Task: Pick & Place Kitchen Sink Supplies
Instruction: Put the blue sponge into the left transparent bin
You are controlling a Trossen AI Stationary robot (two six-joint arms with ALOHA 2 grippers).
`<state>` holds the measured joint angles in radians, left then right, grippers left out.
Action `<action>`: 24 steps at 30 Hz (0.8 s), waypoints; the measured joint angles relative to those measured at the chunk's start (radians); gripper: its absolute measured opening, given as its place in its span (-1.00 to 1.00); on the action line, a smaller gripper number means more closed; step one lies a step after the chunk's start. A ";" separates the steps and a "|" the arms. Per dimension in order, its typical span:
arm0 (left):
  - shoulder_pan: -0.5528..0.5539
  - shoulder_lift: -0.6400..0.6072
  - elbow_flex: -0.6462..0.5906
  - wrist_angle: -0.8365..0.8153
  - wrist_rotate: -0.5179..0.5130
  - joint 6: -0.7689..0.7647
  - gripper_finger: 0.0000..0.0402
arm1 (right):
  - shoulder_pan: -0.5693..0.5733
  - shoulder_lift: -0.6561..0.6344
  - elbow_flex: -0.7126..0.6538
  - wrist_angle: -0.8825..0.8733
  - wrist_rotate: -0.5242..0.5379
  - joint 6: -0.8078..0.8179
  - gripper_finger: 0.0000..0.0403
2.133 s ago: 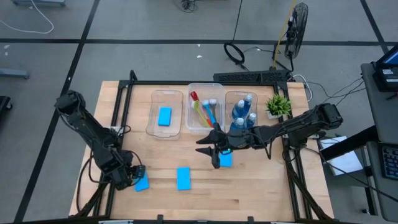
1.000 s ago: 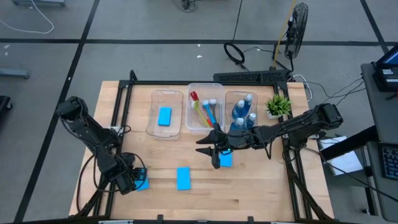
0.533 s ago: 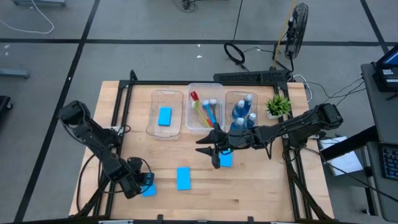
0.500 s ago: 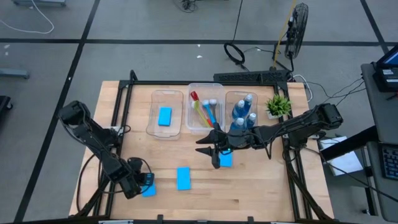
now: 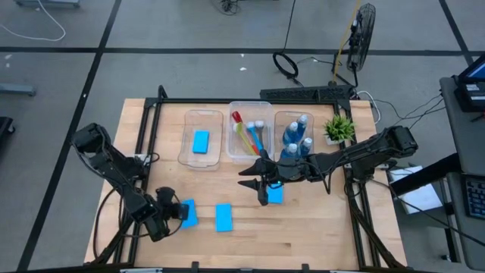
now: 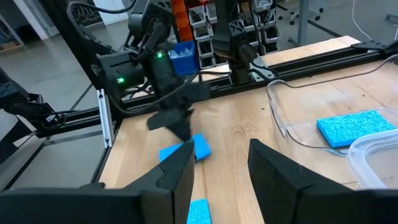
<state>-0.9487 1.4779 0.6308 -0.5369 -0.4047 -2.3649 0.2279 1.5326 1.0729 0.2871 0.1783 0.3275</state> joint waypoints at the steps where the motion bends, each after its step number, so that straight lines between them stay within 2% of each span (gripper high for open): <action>1: -0.007 -0.013 0.000 -0.010 -0.035 0.002 -0.98 | 0.000 0.000 0.000 0.000 0.000 0.000 -0.33; 5: -0.048 -0.080 0.001 -0.014 -0.185 0.031 -0.98 | 0.002 0.000 0.000 0.000 0.000 0.000 -0.33; 10: -0.116 -0.171 0.002 -0.016 -0.421 0.188 -0.99 | 0.002 0.000 0.000 0.000 0.000 0.000 -0.33; 14: -0.177 -0.234 0.002 0.044 -0.661 0.399 -0.99 | 0.002 0.000 0.000 0.000 0.000 -0.002 -0.33; 19: -0.266 -0.305 0.003 0.243 -0.972 0.718 -1.00 | 0.003 0.000 0.000 0.000 0.000 -0.003 -0.33; 22: -0.311 -0.335 0.005 0.384 -1.079 0.907 -1.00 | 0.002 0.000 0.000 0.000 0.001 -0.014 -0.33; 24: -0.334 -0.352 0.005 0.486 -1.105 1.034 -1.00 | 0.002 0.000 0.000 0.000 0.001 -0.029 -0.33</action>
<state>-1.2828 1.1258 0.6357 -0.0510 -1.5092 -1.3305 0.2303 1.5326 1.0729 0.2867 0.1795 0.2984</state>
